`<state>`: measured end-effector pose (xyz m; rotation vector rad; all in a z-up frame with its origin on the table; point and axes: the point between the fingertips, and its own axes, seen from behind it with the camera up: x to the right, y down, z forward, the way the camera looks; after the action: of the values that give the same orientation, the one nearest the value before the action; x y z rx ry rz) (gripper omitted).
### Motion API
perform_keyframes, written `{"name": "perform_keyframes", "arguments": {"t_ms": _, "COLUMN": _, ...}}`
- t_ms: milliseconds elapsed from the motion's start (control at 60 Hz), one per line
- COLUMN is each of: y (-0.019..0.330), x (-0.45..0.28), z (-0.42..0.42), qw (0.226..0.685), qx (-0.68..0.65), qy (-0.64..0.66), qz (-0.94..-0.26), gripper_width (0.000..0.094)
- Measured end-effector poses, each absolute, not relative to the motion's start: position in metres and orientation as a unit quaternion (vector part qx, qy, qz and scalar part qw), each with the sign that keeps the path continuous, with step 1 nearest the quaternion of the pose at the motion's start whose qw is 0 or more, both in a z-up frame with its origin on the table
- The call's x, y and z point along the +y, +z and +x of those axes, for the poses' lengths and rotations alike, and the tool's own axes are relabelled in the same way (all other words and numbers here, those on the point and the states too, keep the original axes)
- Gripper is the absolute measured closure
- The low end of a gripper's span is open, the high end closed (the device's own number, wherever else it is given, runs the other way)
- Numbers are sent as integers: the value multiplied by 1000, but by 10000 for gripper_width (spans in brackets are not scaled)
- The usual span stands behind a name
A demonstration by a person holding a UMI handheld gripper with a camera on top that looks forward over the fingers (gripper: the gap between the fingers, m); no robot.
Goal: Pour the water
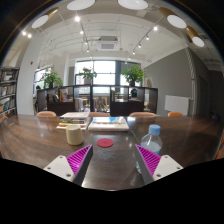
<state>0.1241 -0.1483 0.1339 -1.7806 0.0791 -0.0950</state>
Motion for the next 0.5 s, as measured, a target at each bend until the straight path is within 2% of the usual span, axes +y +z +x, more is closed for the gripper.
{"name": "perform_keyframes", "arguments": {"t_ms": 67, "y": 121, "x": -159, "z": 162, "qw": 631, "qx": 39, "qy": -69, "qz": -772, "gripper_width": 78}}
{"name": "perform_keyframes", "arguments": {"t_ms": 200, "y": 118, "x": -163, "z": 214, "qw": 644, "qx": 43, "qy": -109, "qz": -756, "gripper_width": 79}}
{"name": "perform_keyframes", "arguments": {"t_ms": 317, "y": 117, "x": -145, "z": 239, "qw": 655, "qx": 40, "qy": -120, "qz": -745, "gripper_width": 78}}
{"name": "perform_keyframes", "arguments": {"t_ms": 500, "y": 97, "x": -101, "z": 263, "qw": 644, "qx": 48, "qy": -105, "qz": -756, "gripper_width": 97}}
